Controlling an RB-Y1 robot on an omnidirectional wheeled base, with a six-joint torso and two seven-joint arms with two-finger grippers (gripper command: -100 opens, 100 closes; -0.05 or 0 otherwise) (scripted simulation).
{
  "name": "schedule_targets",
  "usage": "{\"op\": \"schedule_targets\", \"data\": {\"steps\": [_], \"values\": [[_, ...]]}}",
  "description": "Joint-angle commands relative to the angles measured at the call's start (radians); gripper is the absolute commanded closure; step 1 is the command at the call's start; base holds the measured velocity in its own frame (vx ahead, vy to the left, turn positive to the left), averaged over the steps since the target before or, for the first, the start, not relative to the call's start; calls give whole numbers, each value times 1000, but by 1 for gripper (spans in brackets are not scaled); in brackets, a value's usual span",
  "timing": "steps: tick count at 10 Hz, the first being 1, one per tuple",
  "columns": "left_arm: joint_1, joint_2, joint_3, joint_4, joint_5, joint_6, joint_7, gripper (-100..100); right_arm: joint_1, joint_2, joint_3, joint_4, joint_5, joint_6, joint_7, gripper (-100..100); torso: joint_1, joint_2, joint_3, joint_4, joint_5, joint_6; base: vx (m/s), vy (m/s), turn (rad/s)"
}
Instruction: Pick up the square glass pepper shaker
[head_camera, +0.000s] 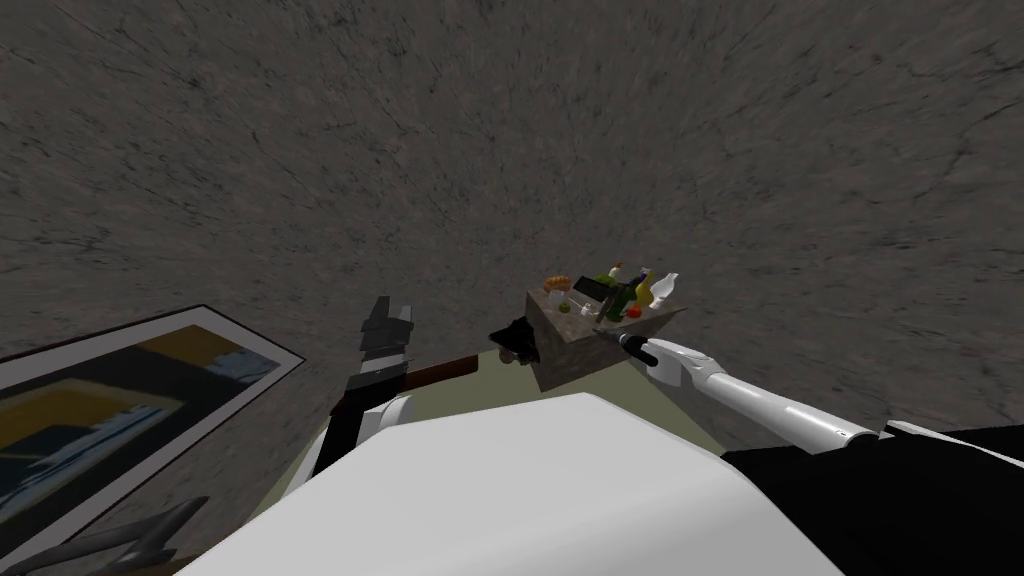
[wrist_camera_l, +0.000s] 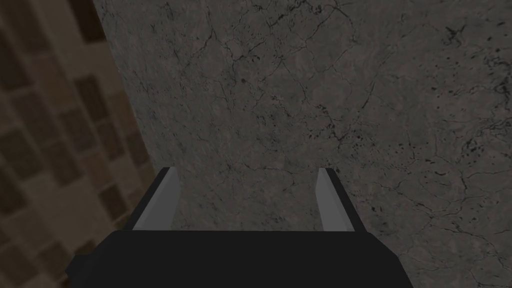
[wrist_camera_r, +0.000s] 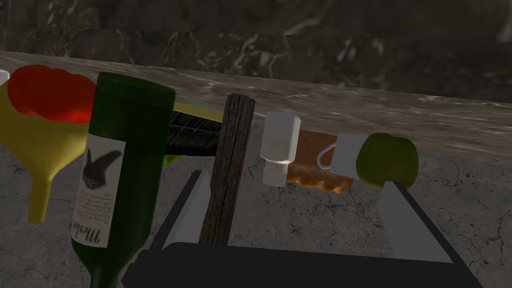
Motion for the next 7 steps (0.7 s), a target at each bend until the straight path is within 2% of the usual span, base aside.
{"op": "schedule_targets", "data": {"steps": [1, 2, 3, 4, 5, 7], "values": [[0, 0, 0, 0, 0, 0, 0, 0, -2, -31, 5, -1, -35, -11, -13, -100, 0, 0, 0, 0, 0, 0, 222, 136, 171], [0, 0, 0, 0, 0, 0, 0, 0, -3, -45, 7, -3, -49, -15, -17, -100, 3, -3, -2, -1, 1, 0, 204, 143, 122], [0, 0, 0, 0, 0, 0, 0, 0, -4, -37, 7, -3, -40, -11, -14, -100, 4, -2, -1, -1, 1, 0, 85, 59, 18], [0, 0, 0, 0, 0, 0, 0, 0, -4, -39, 8, -4, -42, -11, -15, 0, 0, 4, 2, 0, 0, 1, 17, 12, -1], [0, 0, 0, 0, 0, 0, 0, 0, 15, -33, 1, -37, -27, -15, -5, -100, -4, 9, 5, 2, -1, 1, 85, -6, -219], [0, 0, 0, 0, 0, 0, 0, 0, 53, -22, -13, -94, 3, -22, 15, -100, -8, 4, 2, 1, -2, 3, 201, -41, -352]]}}
